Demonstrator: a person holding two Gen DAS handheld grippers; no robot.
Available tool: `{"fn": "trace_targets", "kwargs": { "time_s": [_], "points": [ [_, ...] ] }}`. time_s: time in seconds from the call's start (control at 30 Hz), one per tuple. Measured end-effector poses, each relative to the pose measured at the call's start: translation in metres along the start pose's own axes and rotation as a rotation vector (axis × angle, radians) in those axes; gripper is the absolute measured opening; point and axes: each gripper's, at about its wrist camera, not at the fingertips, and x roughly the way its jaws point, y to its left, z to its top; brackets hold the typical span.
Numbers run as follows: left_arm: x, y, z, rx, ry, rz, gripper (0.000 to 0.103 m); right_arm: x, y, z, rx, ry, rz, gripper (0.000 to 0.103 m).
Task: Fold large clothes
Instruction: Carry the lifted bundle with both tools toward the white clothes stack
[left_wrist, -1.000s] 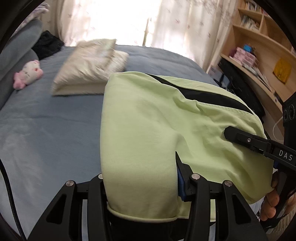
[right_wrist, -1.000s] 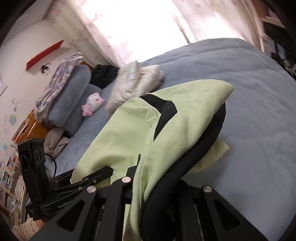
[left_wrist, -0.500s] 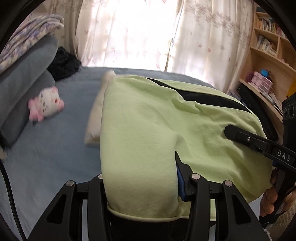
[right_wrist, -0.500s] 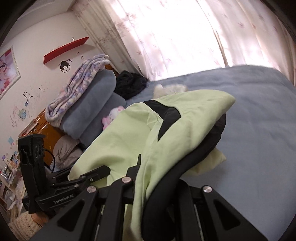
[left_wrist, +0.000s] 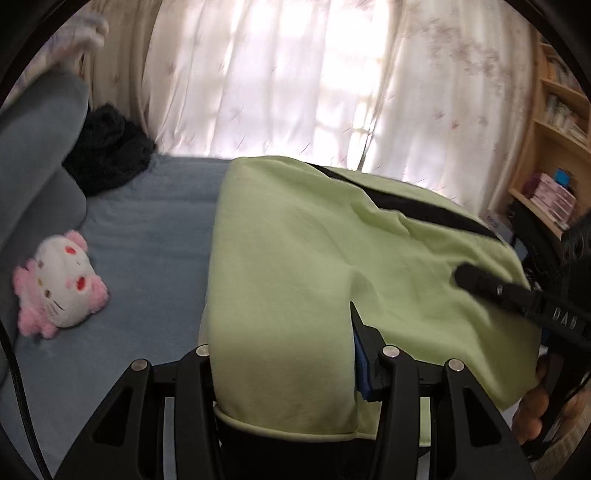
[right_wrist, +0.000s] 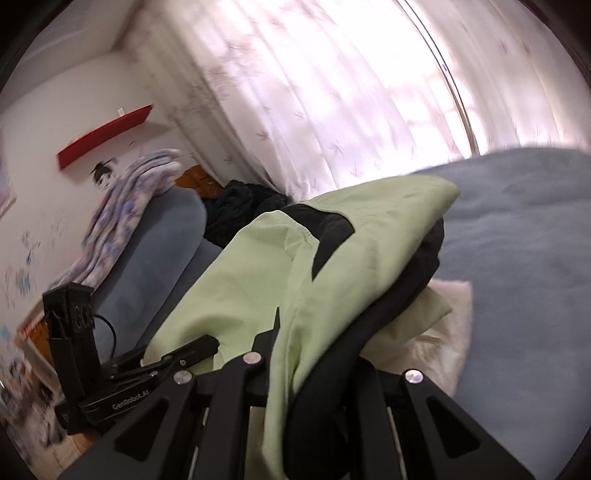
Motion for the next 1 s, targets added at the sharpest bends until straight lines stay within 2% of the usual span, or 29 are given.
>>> {"fn": "trace_targets", "kwargs": {
  "time_s": [0.07, 0.17, 0.23, 0.3, 0.33, 0.47, 0.57, 0.63, 0.7, 0.83, 1.0],
  "points": [
    [0.032, 0.014, -0.006, -0.026, 0.037, 0.016, 0.046, 0.031, -0.024, -0.011, 0.048, 0.032, -0.015, 0.01],
    [0.058, 0.043, -0.016, -0.112, 0.037, 0.013, 0.059, 0.058, -0.056, -0.028, 0.146, 0.057, -0.005, 0.012],
    [0.065, 0.052, -0.023, -0.146, 0.043, 0.057, 0.075, 0.069, -0.072, -0.04, 0.198, 0.087, -0.003, 0.021],
    [0.063, 0.051, -0.031, -0.134, 0.041, 0.104, 0.085, 0.073, -0.076, -0.046, 0.206, 0.107, -0.017, 0.035],
    [0.061, 0.05, -0.034, -0.127, 0.038, 0.118, 0.086, 0.073, -0.076, -0.046, 0.21, 0.117, -0.012, 0.035],
    [0.042, 0.042, -0.035, -0.093, 0.027, 0.195, 0.086, 0.067, -0.069, -0.039, 0.197, 0.177, -0.059, 0.044],
    [0.019, 0.042, -0.03, -0.083, -0.007, 0.23, 0.086, 0.052, -0.064, -0.028, 0.162, 0.231, -0.109, 0.044],
    [0.007, 0.043, -0.025, -0.08, -0.028, 0.247, 0.085, 0.037, -0.064, -0.022, 0.146, 0.232, -0.144, 0.044],
    [0.001, 0.043, -0.021, -0.063, -0.027, 0.279, 0.083, 0.022, -0.063, -0.013, 0.144, 0.219, -0.2, 0.044],
    [0.002, 0.034, -0.015, -0.054, -0.013, 0.317, 0.064, 0.003, -0.047, 0.009, 0.064, 0.087, -0.257, 0.044],
    [0.033, 0.017, -0.003, -0.067, -0.018, 0.317, 0.063, 0.048, -0.034, 0.02, 0.002, 0.079, -0.291, 0.044]
  ]
}}
